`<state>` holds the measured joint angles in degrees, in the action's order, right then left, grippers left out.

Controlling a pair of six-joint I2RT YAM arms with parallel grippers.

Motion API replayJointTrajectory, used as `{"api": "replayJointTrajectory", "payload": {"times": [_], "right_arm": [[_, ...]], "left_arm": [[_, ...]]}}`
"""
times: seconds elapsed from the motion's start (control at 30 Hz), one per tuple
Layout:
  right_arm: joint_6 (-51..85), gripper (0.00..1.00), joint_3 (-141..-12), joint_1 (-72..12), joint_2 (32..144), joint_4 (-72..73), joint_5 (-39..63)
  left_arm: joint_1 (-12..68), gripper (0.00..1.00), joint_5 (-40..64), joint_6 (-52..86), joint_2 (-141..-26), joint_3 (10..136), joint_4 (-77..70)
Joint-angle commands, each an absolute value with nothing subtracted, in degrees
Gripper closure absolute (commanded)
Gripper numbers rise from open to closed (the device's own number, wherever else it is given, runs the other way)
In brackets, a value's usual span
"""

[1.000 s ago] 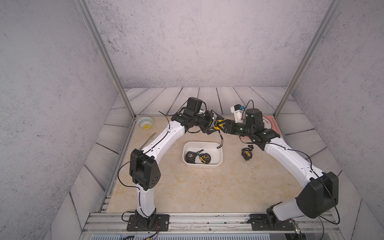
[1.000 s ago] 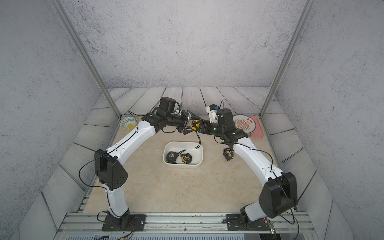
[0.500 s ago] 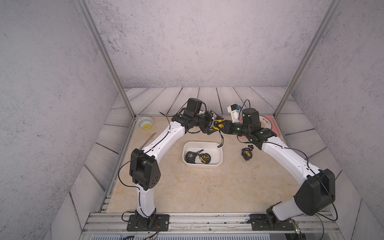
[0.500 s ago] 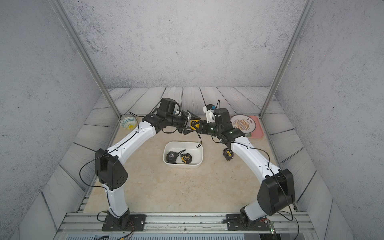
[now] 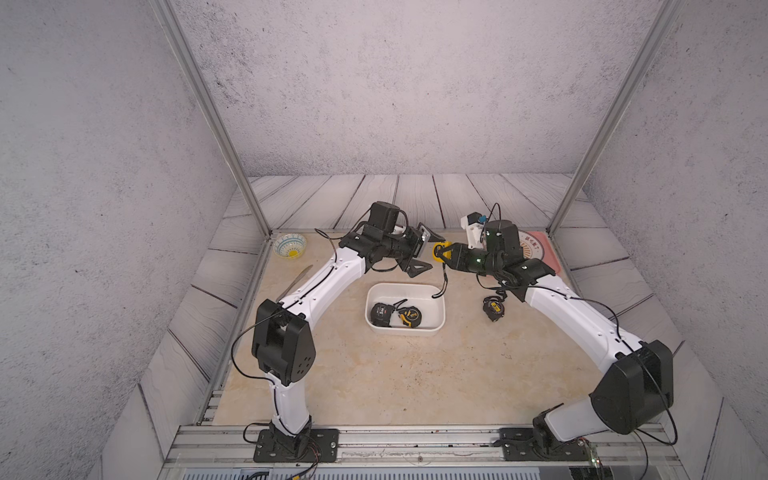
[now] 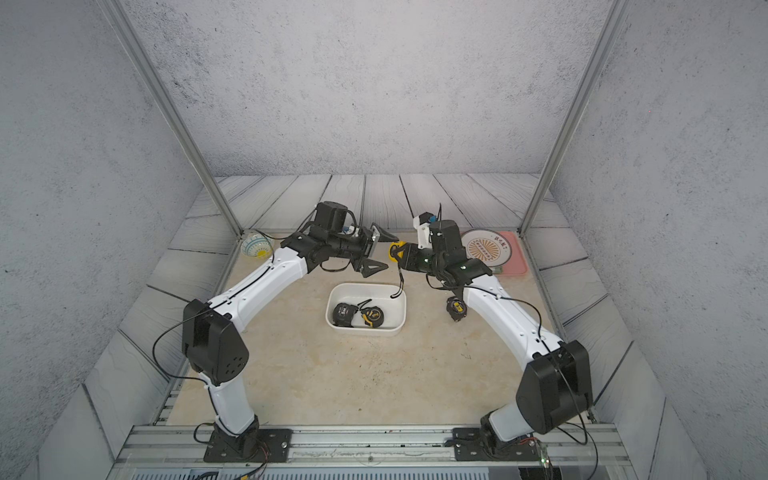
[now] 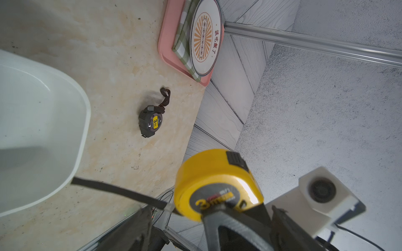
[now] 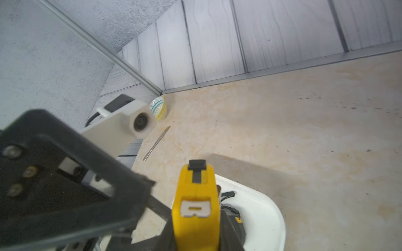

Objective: Take the tape measure out of the storage box
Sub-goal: Place the tape measure at the center of the board.

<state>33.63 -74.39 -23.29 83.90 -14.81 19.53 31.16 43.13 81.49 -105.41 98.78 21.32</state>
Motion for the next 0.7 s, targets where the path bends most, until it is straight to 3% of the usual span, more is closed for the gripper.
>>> {"api": "replayJointTrajectory", "payload": {"times": [0.0,0.17,0.33,0.53,0.67], "right_arm": [[35.56,1.00,-72.99,-20.75,78.27,-16.19,16.00],[37.96,1.00,-69.50,-17.53,75.50,-20.72,17.68],[43.24,1.00,-58.94,-13.98,73.16,-21.49,25.56],[46.11,1.00,-49.76,-9.81,72.81,-19.87,33.50],[47.64,1.00,-46.91,-8.74,76.02,-16.60,37.39]], "left_arm": [[29.56,0.10,43.92,77.97,-103.12,96.53,21.57],[28.14,0.10,40.20,64.86,-104.63,100.58,35.12],[28.04,0.12,31.03,46.16,-110.63,111.08,55.86],[28.65,0.14,19.03,31.89,-115.83,115.82,67.95],[29.31,0.14,14.31,25.83,-117.84,113.31,68.63]]}}
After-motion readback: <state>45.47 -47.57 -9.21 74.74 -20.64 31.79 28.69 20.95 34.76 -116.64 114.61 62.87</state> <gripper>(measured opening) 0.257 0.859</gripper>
